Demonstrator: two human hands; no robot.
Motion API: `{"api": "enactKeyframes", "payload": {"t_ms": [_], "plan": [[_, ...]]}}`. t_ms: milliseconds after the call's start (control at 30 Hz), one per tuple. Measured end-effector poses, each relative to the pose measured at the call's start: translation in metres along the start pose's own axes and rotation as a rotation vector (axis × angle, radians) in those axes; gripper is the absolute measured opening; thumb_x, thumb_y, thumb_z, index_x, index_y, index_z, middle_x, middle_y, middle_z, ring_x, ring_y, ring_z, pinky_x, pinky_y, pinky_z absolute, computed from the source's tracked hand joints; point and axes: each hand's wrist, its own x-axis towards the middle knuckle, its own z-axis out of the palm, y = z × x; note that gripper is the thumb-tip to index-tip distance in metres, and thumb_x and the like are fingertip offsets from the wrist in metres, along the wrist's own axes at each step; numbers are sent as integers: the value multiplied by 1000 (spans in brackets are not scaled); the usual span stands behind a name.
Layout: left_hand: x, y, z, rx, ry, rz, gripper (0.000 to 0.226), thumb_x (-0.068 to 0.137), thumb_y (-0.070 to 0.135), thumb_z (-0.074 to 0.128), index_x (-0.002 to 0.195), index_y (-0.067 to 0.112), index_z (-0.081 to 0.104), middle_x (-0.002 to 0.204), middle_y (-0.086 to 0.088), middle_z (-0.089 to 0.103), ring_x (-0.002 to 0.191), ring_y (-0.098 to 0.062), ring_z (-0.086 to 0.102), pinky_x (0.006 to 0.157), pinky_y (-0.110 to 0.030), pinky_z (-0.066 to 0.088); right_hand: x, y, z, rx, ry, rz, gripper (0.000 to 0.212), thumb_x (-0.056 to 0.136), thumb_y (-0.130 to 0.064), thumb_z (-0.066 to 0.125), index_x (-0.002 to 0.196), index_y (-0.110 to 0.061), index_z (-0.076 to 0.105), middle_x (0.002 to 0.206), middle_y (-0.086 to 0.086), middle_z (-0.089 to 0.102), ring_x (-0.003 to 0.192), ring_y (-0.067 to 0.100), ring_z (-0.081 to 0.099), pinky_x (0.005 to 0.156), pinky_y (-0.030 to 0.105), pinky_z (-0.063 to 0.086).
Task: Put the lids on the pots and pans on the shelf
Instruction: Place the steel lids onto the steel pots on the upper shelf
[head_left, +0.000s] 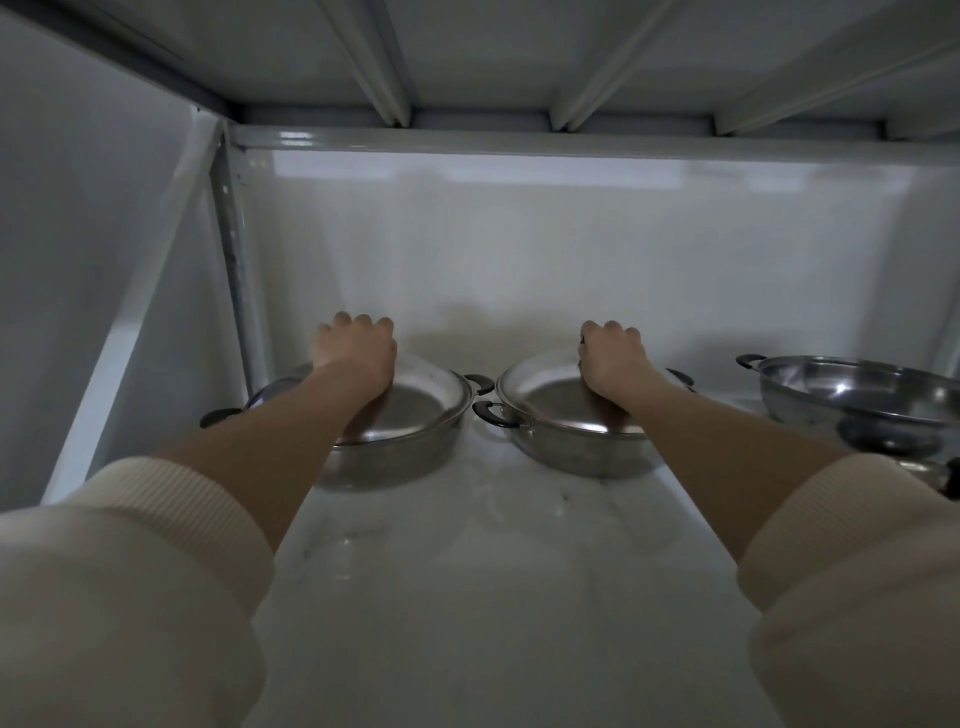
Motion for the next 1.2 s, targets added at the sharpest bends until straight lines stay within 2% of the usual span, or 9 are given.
{"api": "enactKeyframes", "payload": {"t_ms": [133, 300, 500, 633, 767, 867, 967, 1100, 1200], "plan": [[-2, 25, -18, -61, 63, 112, 35, 98, 28, 34, 119, 11, 56, 120, -14, 59, 113, -33, 51, 89, -39, 41, -11, 1, -10, -29, 37, -9, 33, 97, -19, 38, 126, -8, 50, 122, 16, 56, 115, 38, 46, 90, 40, 40], [-9, 80, -51, -126, 54, 192, 36, 98, 28, 32, 120, 10, 54, 119, -13, 58, 111, -32, 52, 83, -38, 42, -34, 24, -40, 29, 71, -43, 41, 99, -29, 36, 132, -9, 49, 129, 16, 54, 120, 36, 45, 93, 45, 42], [-38, 190, -89, -239, 59, 290, 37, 100, 28, 31, 123, 10, 54, 121, -13, 58, 112, -32, 52, 82, -39, 43, -81, 126, -77, -5, 37, 32, 44, 98, -32, 37, 133, -8, 49, 133, 17, 52, 123, 36, 44, 98, 45, 41], [-69, 282, -111, -294, 53, 342, 35, 99, 28, 32, 120, 11, 54, 120, -13, 58, 110, -33, 53, 76, -39, 40, -120, 210, -97, -22, 10, 107, 43, 97, -32, 36, 130, -8, 51, 129, 17, 54, 120, 36, 47, 94, 45, 43], [-93, 367, -117, -381, -14, 397, 38, 98, 31, 33, 122, 10, 53, 123, -16, 56, 113, -36, 52, 87, -41, 45, -146, 278, -109, -13, -21, 129, 40, 94, -31, 39, 122, -8, 56, 124, 20, 57, 114, 38, 52, 95, 44, 47], [-100, 405, -113, -432, -83, 417, 40, 98, 34, 33, 126, 11, 51, 122, -20, 57, 109, -38, 55, 88, -41, 45, -161, 306, -109, -12, -72, 128, 41, 93, -34, 40, 121, -10, 58, 124, 17, 57, 114, 37, 54, 90, 41, 46], [-100, 423, -106, -501, -181, 406, 43, 99, 35, 31, 133, 14, 46, 124, -20, 57, 108, -37, 56, 88, -40, 45, -172, 322, -95, 2, -113, 110, 43, 91, -43, 42, 119, -15, 57, 123, 14, 59, 111, 35, 58, 85, 41, 47], [-94, 437, -92, -571, -304, 399, 47, 101, 33, 28, 143, 16, 39, 136, -19, 53, 120, -37, 51, 99, -40, 41, -178, 324, -67, 99, -217, 58, 54, 90, -58, 42, 125, -17, 51, 127, 14, 53, 115, 35, 55, 90, 44, 45], [-89, 444, -89, -656, -380, 371, 48, 102, 31, 25, 144, 11, 36, 143, -18, 46, 127, -36, 46, 102, -38, 37, -177, 314, -48, 104, -236, -9, 51, 90, -53, 46, 125, -15, 50, 125, 14, 52, 118, 36, 52, 93, 45, 43]]}}
